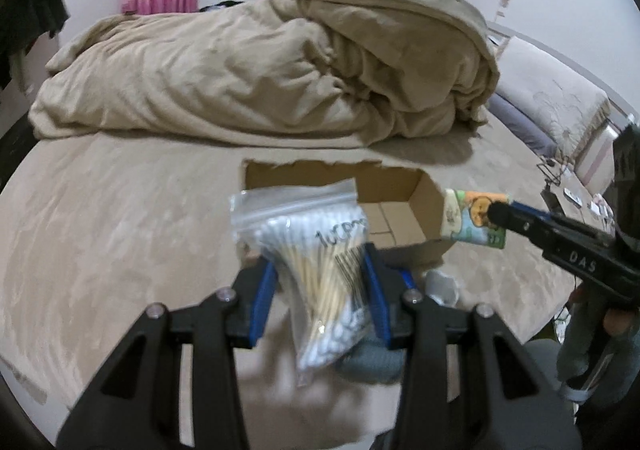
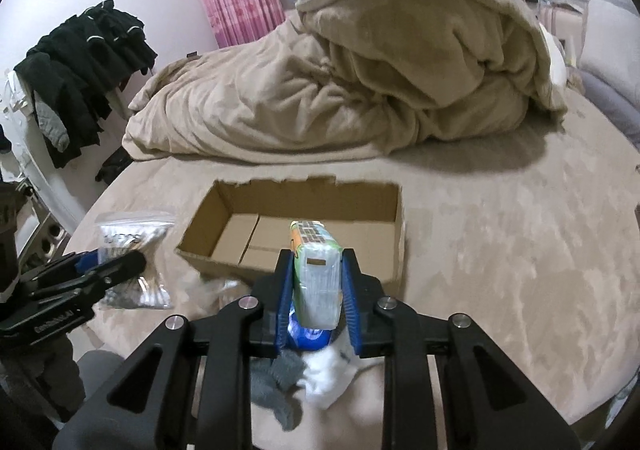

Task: Organize objects
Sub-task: 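Lower both held items into the cardboard box and open both grippers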

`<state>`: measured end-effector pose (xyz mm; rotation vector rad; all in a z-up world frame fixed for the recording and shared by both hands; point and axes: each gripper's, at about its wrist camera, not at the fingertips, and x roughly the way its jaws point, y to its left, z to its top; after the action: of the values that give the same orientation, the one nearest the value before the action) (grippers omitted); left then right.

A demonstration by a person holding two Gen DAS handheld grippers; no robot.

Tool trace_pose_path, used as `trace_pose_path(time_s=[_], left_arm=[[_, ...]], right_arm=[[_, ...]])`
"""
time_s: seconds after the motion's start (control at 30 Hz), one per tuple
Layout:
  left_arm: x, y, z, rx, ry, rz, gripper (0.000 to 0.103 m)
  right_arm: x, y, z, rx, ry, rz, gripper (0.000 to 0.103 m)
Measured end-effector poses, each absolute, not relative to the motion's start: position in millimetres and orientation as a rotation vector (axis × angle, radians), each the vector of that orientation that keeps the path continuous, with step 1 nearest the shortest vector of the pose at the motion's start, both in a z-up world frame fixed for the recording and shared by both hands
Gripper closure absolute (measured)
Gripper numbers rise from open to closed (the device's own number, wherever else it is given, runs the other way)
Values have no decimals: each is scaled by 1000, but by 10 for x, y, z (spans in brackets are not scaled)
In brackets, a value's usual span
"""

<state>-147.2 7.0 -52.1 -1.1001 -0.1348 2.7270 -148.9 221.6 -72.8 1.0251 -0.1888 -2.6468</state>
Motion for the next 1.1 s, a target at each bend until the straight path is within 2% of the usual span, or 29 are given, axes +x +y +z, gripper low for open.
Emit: trace_pose_path(time_s=[0.33, 0.77, 0.83, 0.9, 0.93, 0.97, 1.0, 1.03, 1.1], left_arm=[[-2083, 395, -805, -1066, -125, 2662, 61], [-2546, 542, -1138, -1135, -233, 2572, 59], [-2546, 528, -1097, -1132, -238, 2585, 59], [-2541, 509, -1049, -1133, -227, 2605, 57], [-2532, 498, -1028, -1133, -218, 2614, 54], [-2523, 486, -1001, -1129, -214, 2623, 44], [-2501, 462, -962, -1119, -218, 2637, 37], [-2468, 436, -915, -1101, -226, 2651, 29], [-2411, 400, -829, -1077, -234, 2665, 28]], right_arm=[[-2011, 2290, -981, 1088, -201, -2684, 78], [-2279, 2232, -1396, 1212, -219, -2667, 77], [-2264, 2248, -1388, 1208, -228, -2677, 71], [-2234, 2287, -1343, 1187, -241, -2695, 56], [-2226, 2305, -1316, 1179, -247, -2702, 52], [-2208, 2329, -1286, 1169, -256, -2707, 43], [-2190, 2349, -1256, 1160, -264, -2711, 37], [-2161, 2368, -1215, 1148, -277, -2712, 37], [-2100, 2386, -1140, 1132, -279, -2713, 37]])
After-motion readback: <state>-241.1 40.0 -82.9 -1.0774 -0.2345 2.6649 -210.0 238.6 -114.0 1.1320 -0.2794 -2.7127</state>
